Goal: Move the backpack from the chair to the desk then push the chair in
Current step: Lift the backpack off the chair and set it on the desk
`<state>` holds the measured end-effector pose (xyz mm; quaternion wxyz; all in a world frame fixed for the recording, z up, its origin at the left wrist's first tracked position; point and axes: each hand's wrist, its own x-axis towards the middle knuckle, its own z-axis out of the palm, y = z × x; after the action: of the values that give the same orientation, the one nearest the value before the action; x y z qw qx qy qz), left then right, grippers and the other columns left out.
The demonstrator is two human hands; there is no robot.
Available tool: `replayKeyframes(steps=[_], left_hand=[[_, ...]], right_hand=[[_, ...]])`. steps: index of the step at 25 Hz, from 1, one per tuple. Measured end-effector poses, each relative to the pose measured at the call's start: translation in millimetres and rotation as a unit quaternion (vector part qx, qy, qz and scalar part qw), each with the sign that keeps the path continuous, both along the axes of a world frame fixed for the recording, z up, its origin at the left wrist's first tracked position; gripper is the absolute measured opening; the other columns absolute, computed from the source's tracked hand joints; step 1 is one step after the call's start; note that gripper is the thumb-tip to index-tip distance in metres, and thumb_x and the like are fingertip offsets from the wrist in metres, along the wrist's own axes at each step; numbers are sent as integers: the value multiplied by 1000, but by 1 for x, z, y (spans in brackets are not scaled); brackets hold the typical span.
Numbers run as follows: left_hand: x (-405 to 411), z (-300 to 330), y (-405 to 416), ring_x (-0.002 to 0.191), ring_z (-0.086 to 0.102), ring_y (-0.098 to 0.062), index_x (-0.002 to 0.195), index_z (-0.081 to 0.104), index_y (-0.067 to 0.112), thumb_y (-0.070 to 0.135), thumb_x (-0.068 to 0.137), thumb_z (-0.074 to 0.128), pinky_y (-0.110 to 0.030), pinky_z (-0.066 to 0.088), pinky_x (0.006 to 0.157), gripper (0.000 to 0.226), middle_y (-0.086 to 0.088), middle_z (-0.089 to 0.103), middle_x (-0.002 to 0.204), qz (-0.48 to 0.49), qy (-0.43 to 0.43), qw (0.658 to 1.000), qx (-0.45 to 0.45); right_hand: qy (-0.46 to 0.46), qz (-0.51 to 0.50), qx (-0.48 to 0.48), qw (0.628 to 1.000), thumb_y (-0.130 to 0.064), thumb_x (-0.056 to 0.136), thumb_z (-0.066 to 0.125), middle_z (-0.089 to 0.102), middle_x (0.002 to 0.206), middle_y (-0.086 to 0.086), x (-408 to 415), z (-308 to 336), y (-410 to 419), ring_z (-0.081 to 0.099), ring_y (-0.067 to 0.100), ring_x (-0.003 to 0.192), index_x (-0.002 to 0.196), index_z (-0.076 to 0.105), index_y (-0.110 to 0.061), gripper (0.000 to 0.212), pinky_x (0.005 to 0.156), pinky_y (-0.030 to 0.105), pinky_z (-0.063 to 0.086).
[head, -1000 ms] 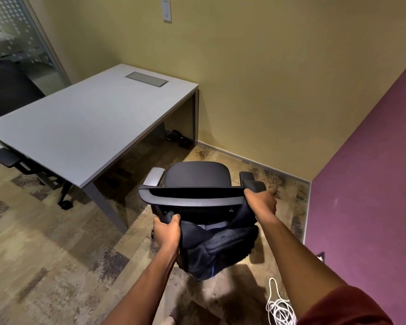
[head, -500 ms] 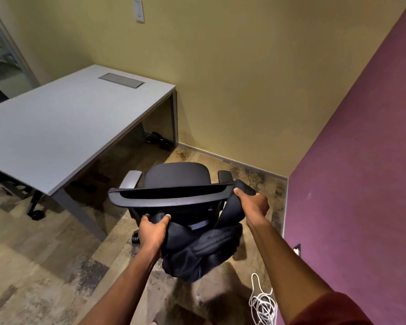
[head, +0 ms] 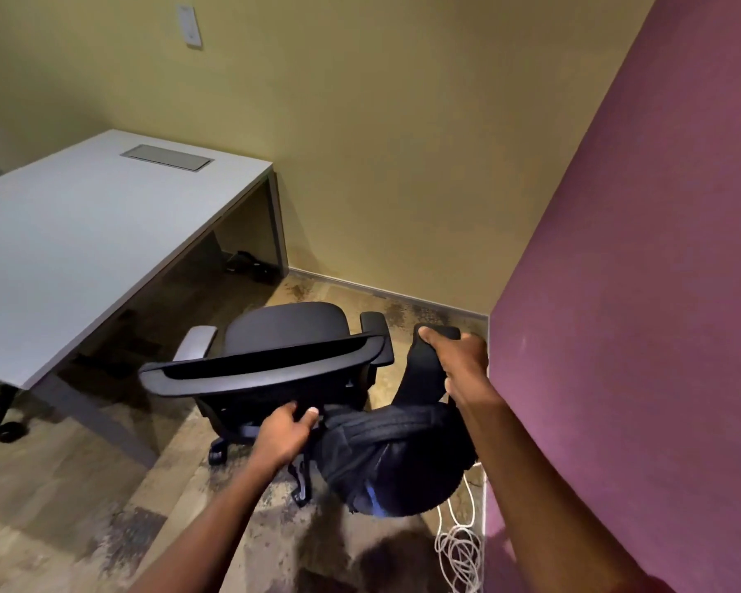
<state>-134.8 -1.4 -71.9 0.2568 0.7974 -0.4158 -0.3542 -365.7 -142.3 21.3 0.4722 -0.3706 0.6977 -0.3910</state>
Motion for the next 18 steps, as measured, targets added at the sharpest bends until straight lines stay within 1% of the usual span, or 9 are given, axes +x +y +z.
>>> replayKeyframes(steps=[2, 4, 6, 8, 11, 12, 14, 16, 18], left_hand=[[-40, 12, 6, 128, 53, -14, 139, 53, 12, 38, 93, 61, -14, 34, 99, 53, -1, 60, 136, -122, -17, 989, -83], [-75, 21, 2, 123, 42, 1, 144, 45, 17, 46, 84, 65, -2, 22, 98, 70, 11, 49, 135, -202, -16, 967, -153], [-92, 32, -19, 128, 39, -4, 147, 38, 20, 52, 77, 68, -8, 22, 102, 82, 11, 44, 140, -256, -39, 951, -167], [-97, 47, -48, 129, 44, -15, 146, 39, 21, 50, 76, 71, -22, 32, 107, 83, 4, 48, 143, -297, -91, 935, -172], [-107, 78, -89, 106, 63, -24, 120, 58, 22, 32, 78, 69, -33, 49, 87, 44, -2, 69, 113, -302, -121, 921, -214], [-111, 88, -102, 97, 66, -28, 109, 61, 20, 23, 78, 65, -35, 50, 79, 32, -4, 72, 102, -294, -119, 918, -237], [-121, 107, -127, 89, 65, -34, 99, 62, 13, 12, 77, 61, -40, 50, 74, 22, -9, 72, 90, -288, -114, 913, -265], [-129, 124, -151, 87, 66, -33, 100, 65, 9, 8, 75, 58, -41, 50, 73, 26, -10, 73, 89, -286, -99, 906, -295], [-133, 139, -170, 82, 67, -29, 102, 68, 9, 10, 72, 55, -38, 50, 71, 33, -8, 74, 87, -280, -86, 898, -328]], right_hand=[[5, 8, -16, 1000, -37, 60, 90, 73, 102, 13, -10, 18, -7, 69, 30, 92, 105, 69, -3, 61, 86, 48, 59], [9, 8, -29, 999, -34, 62, 91, 72, 100, 13, -20, 39, -14, 69, 30, 92, 101, 69, -2, 56, 86, 47, 59], [-3, -3, -47, 999, -30, 63, 92, 71, 95, 12, -34, 62, -22, 69, 29, 89, 95, 68, -2, 49, 79, 44, 60], [-28, -11, -72, 997, -26, 63, 92, 70, 86, 9, -50, 87, -32, 68, 27, 81, 84, 66, -6, 39, 64, 32, 58], [-51, -22, -112, 992, -27, 65, 92, 67, 81, 5, -74, 120, -54, 66, 20, 74, 76, 60, -10, 38, 56, 24, 51], [-54, -33, -124, 990, -27, 66, 91, 66, 84, 5, -81, 129, -63, 66, 19, 77, 79, 60, -9, 38, 59, 26, 53], [-42, -56, -138, 988, -30, 71, 87, 68, 102, 11, -96, 144, -82, 67, 25, 93, 101, 63, -3, 48, 76, 35, 59], [24, -54, -137, 989, -39, 77, 78, 64, 122, 13, -110, 149, -94, 64, 30, 109, 126, 57, -3, 64, 92, 42, 56], [112, -12, -164, 980, -47, 83, 70, 55, 139, 11, -120, 142, -93, 54, 29, 125, 140, 46, -11, 72, 102, 37, 47]])
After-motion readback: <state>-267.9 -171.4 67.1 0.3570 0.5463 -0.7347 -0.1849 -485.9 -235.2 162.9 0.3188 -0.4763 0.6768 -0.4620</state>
